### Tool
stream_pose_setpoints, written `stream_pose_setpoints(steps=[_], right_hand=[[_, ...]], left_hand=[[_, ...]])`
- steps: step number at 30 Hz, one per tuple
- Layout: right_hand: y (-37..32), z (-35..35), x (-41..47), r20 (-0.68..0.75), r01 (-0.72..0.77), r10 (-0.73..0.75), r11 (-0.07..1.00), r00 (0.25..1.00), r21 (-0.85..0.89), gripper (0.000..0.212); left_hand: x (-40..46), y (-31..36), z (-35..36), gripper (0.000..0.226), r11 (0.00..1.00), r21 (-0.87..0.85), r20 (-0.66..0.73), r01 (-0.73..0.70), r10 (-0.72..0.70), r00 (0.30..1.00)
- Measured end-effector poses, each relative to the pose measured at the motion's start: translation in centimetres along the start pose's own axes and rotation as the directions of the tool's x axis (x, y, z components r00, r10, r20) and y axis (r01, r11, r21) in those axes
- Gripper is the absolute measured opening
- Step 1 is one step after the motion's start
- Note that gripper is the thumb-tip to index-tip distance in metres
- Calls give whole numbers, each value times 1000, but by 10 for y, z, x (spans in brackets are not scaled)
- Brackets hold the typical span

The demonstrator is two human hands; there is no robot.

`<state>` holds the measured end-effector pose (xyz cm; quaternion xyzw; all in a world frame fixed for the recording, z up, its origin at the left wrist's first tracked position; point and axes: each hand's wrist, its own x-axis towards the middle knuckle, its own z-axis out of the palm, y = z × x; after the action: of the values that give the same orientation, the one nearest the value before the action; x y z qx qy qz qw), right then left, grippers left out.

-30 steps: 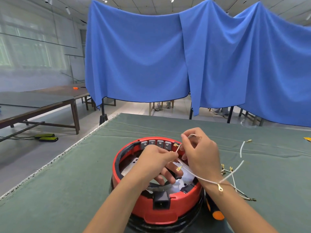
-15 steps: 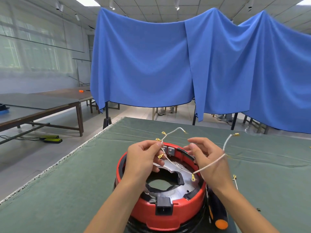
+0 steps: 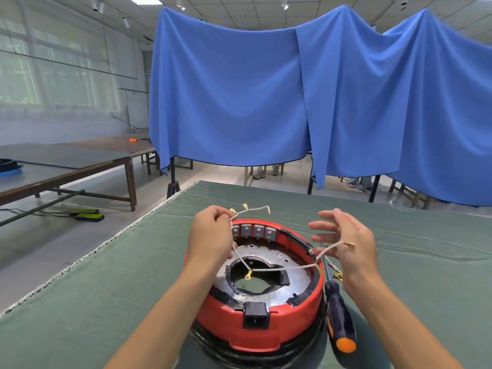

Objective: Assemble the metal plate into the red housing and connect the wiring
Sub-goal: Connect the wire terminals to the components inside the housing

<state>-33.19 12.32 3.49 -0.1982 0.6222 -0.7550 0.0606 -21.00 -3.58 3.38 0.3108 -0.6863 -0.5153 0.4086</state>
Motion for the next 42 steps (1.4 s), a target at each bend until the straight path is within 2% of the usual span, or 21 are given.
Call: stream_pose_setpoints(steps=[3,5,9,13,16,19,22,24,26,29,31,34,36,42], right_hand=[[-6,3,-2,59,-43,43,999,997,1,40],[-10,6,-4,156,-98,100,995,983,-22,43],[-9,13,-9,295,-59,110,983,949,-177,19],[-4,16,-8,316,-41,112,974,942,-222,15],[1,16,-7,315,-28,112,966,943,-259,15],[6,18,-8,317,66,62,923,947,-379,17],[14,22,-9,340,249,-54,787,939,-565,15],[16,25,-7,400,340,-80,690,913,-639,15],[14,29,0,439,337,-30,689,898,-641,20],[14,33,14,413,244,82,697,907,-674,28],[15,37,15,388,242,110,618,915,-748,32],[19,42,6,380,346,9,390,925,-853,30],[20,42,2,367,346,-10,355,930,-868,27],[13,47,-6,356,316,117,269,927,-910,25]], left_hand=[[18,6,-14,27,995,97,114,-22,11,993],[27,8,-23,28,986,146,231,-80,45,972],[30,7,-25,32,888,356,465,-291,102,880],[31,7,-15,33,896,331,604,-295,39,796],[33,8,-8,29,933,277,634,-232,4,773],[36,8,-2,24,969,199,675,-149,-26,738],[43,5,4,24,981,164,711,-108,-41,702],[48,0,7,25,982,162,717,-100,-47,696],[54,-9,9,26,986,145,710,-80,-48,702],[62,-21,10,26,994,105,712,-37,-50,700],[64,-22,14,26,992,112,725,-55,-44,687],[59,-20,18,23,986,136,726,-101,-30,687],[53,-19,17,23,982,147,724,-120,-24,690],[32,-16,6,31,973,151,708,-177,19,706]])
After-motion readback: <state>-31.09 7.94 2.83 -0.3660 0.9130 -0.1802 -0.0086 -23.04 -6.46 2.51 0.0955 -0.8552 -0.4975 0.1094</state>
